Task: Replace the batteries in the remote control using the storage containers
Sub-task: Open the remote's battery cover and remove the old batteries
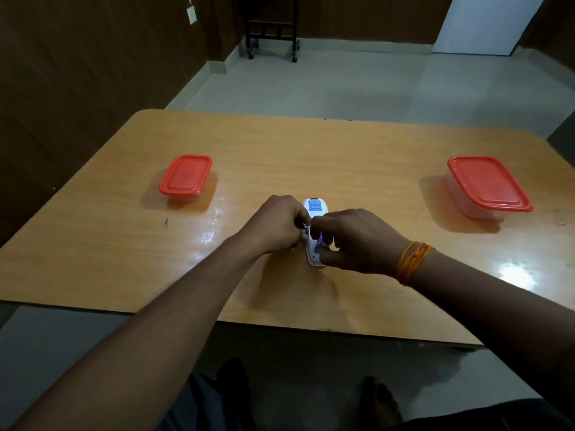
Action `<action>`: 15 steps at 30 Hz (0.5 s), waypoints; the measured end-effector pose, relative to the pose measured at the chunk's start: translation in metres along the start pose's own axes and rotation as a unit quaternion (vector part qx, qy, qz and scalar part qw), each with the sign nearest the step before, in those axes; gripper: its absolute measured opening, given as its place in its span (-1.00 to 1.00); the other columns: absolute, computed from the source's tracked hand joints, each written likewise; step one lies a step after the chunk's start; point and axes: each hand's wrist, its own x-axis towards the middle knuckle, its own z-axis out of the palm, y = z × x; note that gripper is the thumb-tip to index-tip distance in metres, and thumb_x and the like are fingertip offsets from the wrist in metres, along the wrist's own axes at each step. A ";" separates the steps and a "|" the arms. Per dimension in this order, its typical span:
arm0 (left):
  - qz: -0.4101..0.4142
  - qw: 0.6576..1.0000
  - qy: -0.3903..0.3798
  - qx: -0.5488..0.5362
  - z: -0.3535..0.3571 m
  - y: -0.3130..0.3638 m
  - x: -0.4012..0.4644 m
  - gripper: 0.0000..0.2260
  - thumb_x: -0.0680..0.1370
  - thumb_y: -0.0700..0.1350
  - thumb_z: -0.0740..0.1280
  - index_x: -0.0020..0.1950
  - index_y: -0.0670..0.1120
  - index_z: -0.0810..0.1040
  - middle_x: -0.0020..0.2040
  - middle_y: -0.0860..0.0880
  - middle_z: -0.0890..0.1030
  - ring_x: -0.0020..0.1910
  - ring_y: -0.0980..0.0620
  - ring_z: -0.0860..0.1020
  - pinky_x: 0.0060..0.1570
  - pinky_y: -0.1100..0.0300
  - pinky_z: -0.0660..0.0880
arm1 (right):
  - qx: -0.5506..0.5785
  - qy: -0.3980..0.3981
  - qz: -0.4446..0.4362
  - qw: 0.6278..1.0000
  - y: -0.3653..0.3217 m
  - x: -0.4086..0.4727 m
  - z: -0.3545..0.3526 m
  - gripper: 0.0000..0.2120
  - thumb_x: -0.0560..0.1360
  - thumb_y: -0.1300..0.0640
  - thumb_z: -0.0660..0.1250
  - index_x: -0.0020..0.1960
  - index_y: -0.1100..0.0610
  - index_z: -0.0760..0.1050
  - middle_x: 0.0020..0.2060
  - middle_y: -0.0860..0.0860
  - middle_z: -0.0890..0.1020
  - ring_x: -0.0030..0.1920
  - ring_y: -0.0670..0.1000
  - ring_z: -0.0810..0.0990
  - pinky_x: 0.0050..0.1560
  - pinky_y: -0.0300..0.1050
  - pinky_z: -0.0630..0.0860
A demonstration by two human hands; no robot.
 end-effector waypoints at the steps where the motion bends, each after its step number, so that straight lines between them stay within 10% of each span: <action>1: 0.000 1.000 -0.002 -0.005 0.000 0.000 0.000 -0.76 0.45 -0.33 0.48 0.02 -0.05 0.79 -0.32 0.13 0.61 -0.27 0.02 0.69 -0.19 0.14 0.65 | 0.013 0.007 0.001 1.000 0.000 -0.002 0.004 -0.83 0.48 0.06 0.44 0.05 0.04 0.57 -0.16 -0.02 0.66 -0.24 0.02 0.56 -0.28 -0.05 0.49; 15: -0.005 1.000 0.007 -0.003 0.002 -0.006 0.001 -0.69 0.47 -0.27 0.50 0.17 -0.02 0.76 -0.22 0.10 0.62 -0.13 0.08 0.64 -0.14 0.26 0.50 | 0.030 0.047 0.040 0.998 0.004 0.002 0.008 -0.84 0.56 0.07 0.37 0.02 0.11 0.68 -0.22 0.03 0.71 -0.26 0.09 0.59 -0.25 -0.05 0.47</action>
